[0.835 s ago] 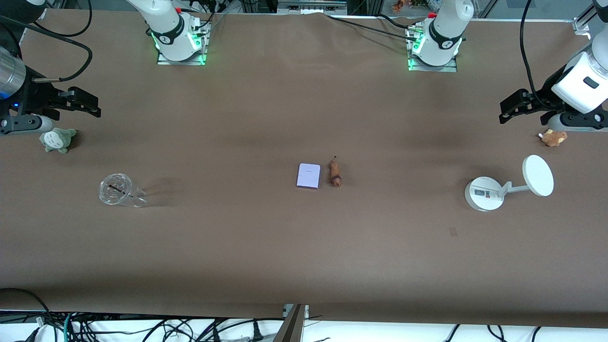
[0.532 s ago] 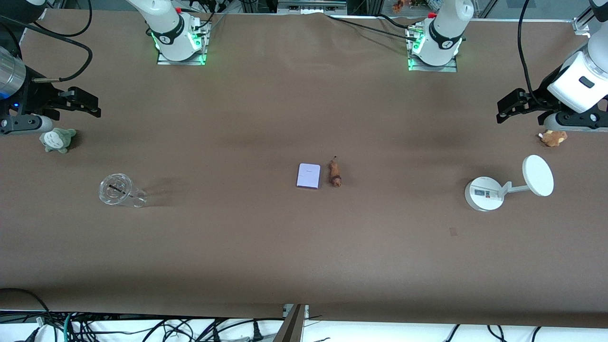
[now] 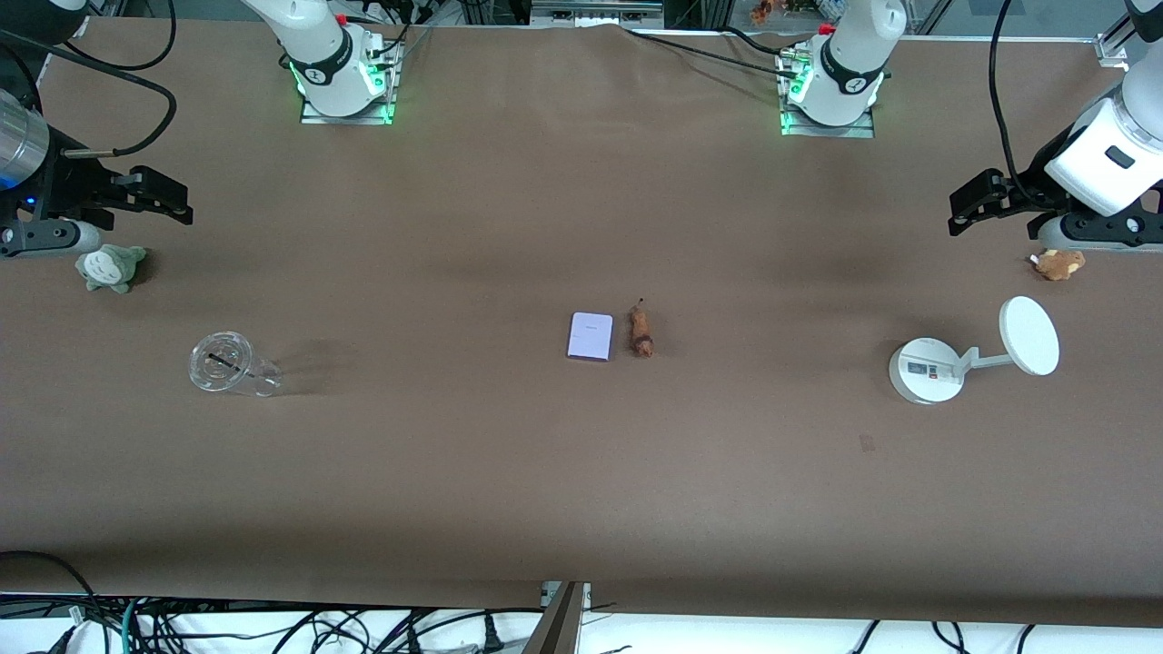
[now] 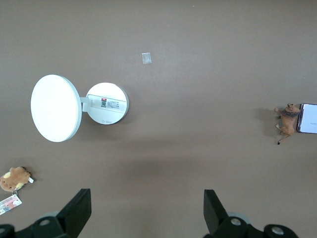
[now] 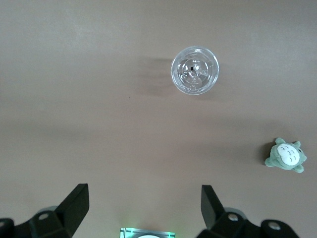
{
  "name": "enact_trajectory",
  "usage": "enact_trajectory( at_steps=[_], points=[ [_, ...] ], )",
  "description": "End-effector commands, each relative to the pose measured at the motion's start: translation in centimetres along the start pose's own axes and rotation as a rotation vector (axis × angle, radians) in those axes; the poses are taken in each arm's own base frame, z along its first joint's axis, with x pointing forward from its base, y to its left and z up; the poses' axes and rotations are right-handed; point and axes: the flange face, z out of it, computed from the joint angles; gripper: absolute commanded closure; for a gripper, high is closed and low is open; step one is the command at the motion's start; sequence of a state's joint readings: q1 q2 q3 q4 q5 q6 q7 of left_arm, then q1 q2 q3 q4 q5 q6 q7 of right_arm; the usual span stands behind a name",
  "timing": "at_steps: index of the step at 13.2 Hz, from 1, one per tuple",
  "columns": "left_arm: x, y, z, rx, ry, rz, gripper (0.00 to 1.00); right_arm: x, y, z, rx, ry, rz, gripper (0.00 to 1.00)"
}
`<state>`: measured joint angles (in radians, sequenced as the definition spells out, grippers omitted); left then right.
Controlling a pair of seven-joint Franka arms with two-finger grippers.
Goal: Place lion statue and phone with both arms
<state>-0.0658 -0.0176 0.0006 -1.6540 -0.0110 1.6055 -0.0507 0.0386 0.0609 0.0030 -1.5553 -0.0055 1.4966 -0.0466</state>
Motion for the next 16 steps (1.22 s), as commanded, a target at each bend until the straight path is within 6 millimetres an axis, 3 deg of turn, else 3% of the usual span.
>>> enact_trajectory(
  at_steps=[1,6,11,12,14,16],
  points=[
    [0.1,0.1,-0.4,0.028,-0.003,0.019,0.0,0.1,0.3,-0.5,0.005,0.002,0.011,0.0],
    [0.0,0.9,-0.4,0.029,-0.003,0.031,0.0,0.5,0.5,-0.5,0.005,0.009,-0.004,0.0],
    [0.0,1.0,-0.2,0.028,-0.009,0.032,0.0,2.5,0.6,1.8,0.006,-0.004,0.002,0.0],
    [0.2,1.4,0.4,0.028,-0.018,0.041,0.0,2.7,0.5,2.0,-0.002,-0.005,-0.001,0.0],
    [1.5,2.1,4.2,0.019,-0.125,0.06,0.0,3.4,0.3,3.1,0.011,-0.02,0.006,0.0],
    [1.2,5.2,5.6,0.024,-0.169,0.104,0.0,4.4,0.8,4.8,0.019,-0.041,0.018,0.0]
  ],
)
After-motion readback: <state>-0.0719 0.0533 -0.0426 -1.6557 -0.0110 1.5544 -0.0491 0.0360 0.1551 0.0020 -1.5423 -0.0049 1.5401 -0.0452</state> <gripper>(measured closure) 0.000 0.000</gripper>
